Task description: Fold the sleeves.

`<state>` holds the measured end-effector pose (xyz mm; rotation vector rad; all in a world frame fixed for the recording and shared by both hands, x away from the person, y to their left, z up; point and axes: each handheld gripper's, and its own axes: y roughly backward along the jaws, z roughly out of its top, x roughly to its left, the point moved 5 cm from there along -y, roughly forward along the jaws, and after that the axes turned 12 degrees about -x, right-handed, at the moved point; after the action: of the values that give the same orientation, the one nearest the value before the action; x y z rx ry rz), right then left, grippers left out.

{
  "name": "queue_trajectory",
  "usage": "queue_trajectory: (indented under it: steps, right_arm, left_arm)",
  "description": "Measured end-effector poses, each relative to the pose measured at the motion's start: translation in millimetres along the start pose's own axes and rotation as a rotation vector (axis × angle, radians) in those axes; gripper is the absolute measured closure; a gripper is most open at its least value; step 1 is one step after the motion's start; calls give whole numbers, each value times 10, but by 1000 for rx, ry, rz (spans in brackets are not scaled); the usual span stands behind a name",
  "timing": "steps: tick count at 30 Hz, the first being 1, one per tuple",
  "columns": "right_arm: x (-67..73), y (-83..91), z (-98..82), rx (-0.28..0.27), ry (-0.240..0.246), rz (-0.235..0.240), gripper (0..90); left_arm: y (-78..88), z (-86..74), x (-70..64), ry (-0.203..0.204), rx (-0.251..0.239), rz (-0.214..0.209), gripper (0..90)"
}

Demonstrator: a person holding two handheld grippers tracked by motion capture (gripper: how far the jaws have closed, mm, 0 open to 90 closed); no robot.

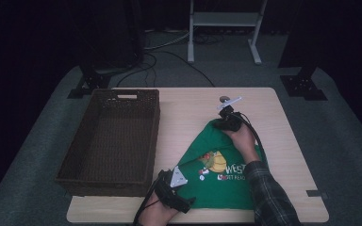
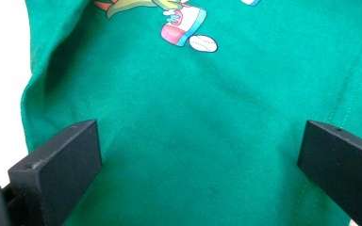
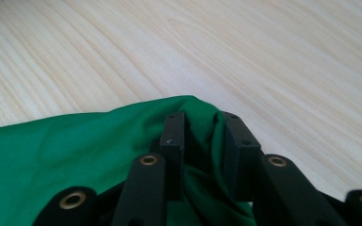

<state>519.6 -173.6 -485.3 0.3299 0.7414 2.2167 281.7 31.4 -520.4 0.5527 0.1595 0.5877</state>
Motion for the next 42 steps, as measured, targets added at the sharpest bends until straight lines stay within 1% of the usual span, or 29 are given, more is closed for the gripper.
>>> queue_trajectory:
  steps: [1, 3, 4, 7, 9, 11, 13, 15, 17, 19, 20, 21, 23, 25, 26, 28, 29, 33, 36, 38, 39, 41, 42]
  right_arm:
    - [-1, -7, -8, 5, -2, -1, 704]
    - [-4, -19, -13, 10, 10, -15, 674]
    - [-4, -21, -12, 8, 11, -14, 652]
    - [-13, -16, -2, 0, 8, -28, 581]
    - [-23, -9, 3, -8, -6, -35, 545]
    - [-38, 11, 13, -15, -23, -44, 488]
    - [-53, 32, 26, -27, -60, -35, 430]
    - [-66, 51, 39, -38, -87, -32, 381]
    - [-74, 64, 40, -33, -100, -39, 332]
    - [-79, 78, 44, -40, -109, -41, 273]
    - [-81, 88, 46, -46, -116, -38, 258]
    - [-81, 97, 49, -51, -129, -27, 222]
    - [-83, 113, 50, -45, -150, -31, 168]
    - [-74, 136, 56, -50, -158, -18, 97]
    - [-67, 150, 59, -48, -159, -20, 83]
    - [-53, 180, 58, -36, -149, -18, 19]
    - [-50, 196, 57, -25, -149, -33, 19]
    - [-39, 266, 53, -22, -128, -52, 11]
    - [-42, 324, 31, -18, -119, -89, 11]
    - [-30, 371, 14, -32, -135, -66, 11]
    - [-26, 390, 4, -39, -135, -62, 11]
    - [-16, 427, -17, -43, -128, -70, 11]
    - [-14, 443, -28, -47, -126, -66, 5]
  left_arm:
    - [0, 0, 0, 0, 0, 0, 0]
    - [0, 0, 0, 0, 0, 0, 0]
    - [0, 0, 0, 0, 0, 0, 0]
    - [0, 0, 0, 0, 0, 0, 0]
    - [-1, 0, 1, 0, 0, 0, 0]
    - [-1, 0, 1, 0, 0, 0, 0]
    - [-1, 0, 1, 0, 0, 0, 0]
    - [-1, 0, 1, 0, 1, 0, 0]
    - [-1, 1, 1, 0, 1, -1, 0]
    - [-1, 1, 1, 1, 0, -1, 0]
    - [-1, 1, 1, 0, 1, -1, 0]
    - [-1, 1, 2, -1, 1, 0, 0]
    - [-1, 1, 2, -1, 1, 0, 0]
    - [-1, 1, 3, -1, 1, 0, 0]
    - [-1, 1, 3, -2, 1, 0, 0]
    - [-2, 2, 3, -1, 1, 0, 0]
    - [-2, 2, 3, -1, 1, 0, 0]
    - [-3, 2, 3, 0, 1, 0, 0]
    - [-4, 2, 2, 1, -1, 0, 0]
    - [-4, 3, 1, 2, -1, 0, 0]
    - [-3, 2, 3, 0, 1, 0, 0]
    - [-3, 2, 3, 0, 1, 0, 0]
    - [-2, 2, 3, 0, 2, 0, 0]
